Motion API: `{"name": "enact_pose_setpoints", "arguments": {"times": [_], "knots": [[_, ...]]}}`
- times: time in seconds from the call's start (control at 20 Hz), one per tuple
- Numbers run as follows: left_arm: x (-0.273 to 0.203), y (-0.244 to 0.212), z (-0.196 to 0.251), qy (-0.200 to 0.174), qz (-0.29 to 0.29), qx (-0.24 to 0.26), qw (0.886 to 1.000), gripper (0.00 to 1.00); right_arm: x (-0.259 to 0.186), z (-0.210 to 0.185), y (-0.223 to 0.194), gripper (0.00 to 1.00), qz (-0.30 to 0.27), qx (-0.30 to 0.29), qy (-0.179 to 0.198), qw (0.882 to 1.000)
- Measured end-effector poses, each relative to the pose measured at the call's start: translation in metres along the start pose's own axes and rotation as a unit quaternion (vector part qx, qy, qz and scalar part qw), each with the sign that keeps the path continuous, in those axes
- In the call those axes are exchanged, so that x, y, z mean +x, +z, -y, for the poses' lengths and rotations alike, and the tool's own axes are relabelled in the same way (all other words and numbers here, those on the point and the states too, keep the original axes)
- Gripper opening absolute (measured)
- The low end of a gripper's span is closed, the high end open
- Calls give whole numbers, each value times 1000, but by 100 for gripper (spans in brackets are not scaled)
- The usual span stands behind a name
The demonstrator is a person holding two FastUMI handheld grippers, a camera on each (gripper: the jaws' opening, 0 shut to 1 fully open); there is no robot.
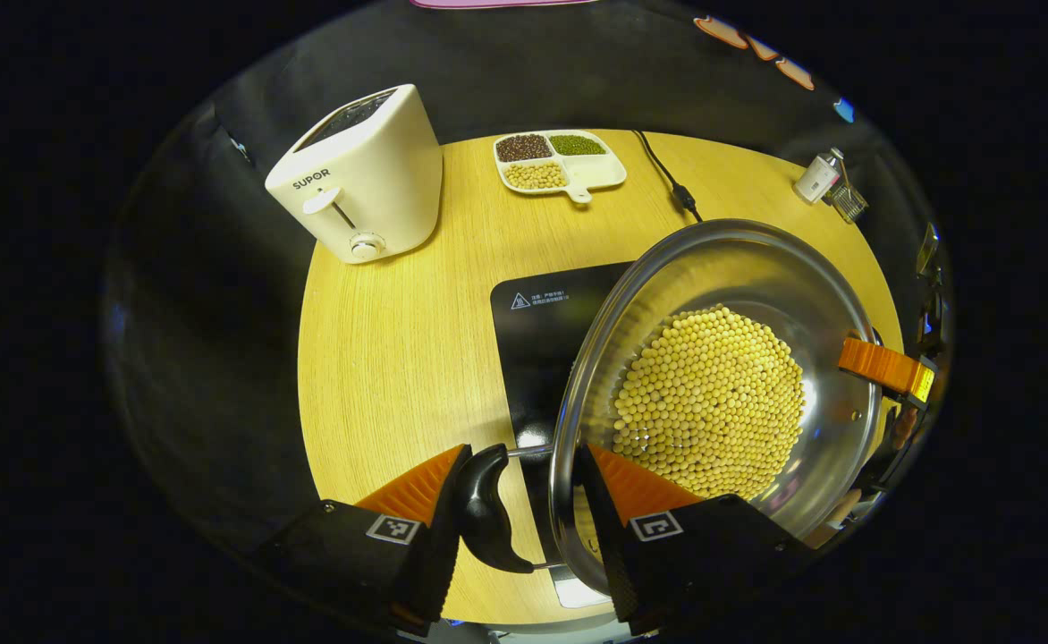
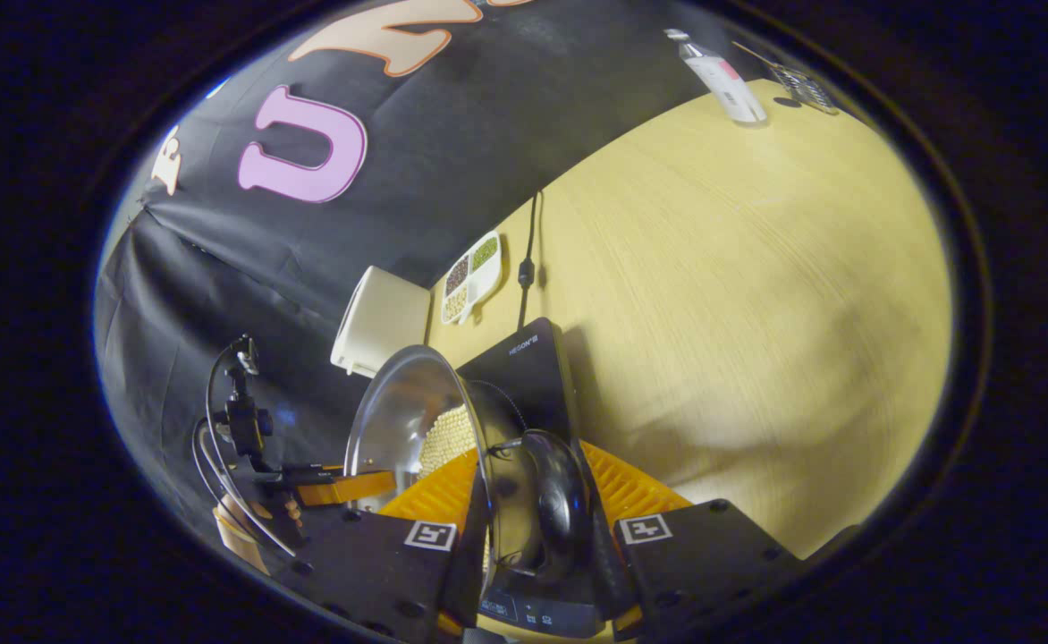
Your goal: First push the handle of the pot to place it horizontally, then grasp the pot with both hands and set it on the induction cooktop.
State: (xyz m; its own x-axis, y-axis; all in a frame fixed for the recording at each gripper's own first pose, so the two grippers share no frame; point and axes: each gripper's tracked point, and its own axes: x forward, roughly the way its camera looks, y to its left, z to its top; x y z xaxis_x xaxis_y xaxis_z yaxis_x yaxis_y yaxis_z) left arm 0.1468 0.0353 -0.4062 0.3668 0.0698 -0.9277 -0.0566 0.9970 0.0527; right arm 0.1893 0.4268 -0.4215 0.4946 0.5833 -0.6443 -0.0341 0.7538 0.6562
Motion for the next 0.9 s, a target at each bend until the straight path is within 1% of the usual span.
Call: {"name": "enact_pose_setpoints", "arguments": {"times": [0.35, 0.4, 0.6, 0.65, 0.7, 0.75, 0.8, 0.85, 0.9], "knots": [[-2, -2, -1, 4, 20, -13, 1000, 72, 9, -3, 9, 40, 13, -3, 9, 1000], [-2, -2, -2, 4, 23, -16, 1000, 72, 9, -3, 9, 41, 15, -4, 10, 1000], [-3, 1, -3, 8, 41, -32, 999, 74, 9, -4, 9, 41, 13, -3, 13, 1000], [-6, 2, -5, 15, 48, -36, 998, 75, 9, -4, 9, 52, 12, -3, 16, 1000], [-11, 9, -9, 24, 68, -35, 997, 75, 5, -6, 8, 52, 12, -2, 20, 1000], [-14, 16, -13, 42, 87, -37, 995, 77, 2, -10, 13, 41, 15, 0, 30, 999], [-22, 21, -17, 55, 110, -34, 992, 83, -1, -14, 18, 59, 23, -1, 34, 999], [-27, 28, -18, 64, 134, -39, 988, 100, -10, -16, 31, 77, 40, -3, 39, 998], [-37, 32, -13, 61, 158, -45, 984, 100, -11, -17, 41, 95, 57, -10, 41, 997]]}}
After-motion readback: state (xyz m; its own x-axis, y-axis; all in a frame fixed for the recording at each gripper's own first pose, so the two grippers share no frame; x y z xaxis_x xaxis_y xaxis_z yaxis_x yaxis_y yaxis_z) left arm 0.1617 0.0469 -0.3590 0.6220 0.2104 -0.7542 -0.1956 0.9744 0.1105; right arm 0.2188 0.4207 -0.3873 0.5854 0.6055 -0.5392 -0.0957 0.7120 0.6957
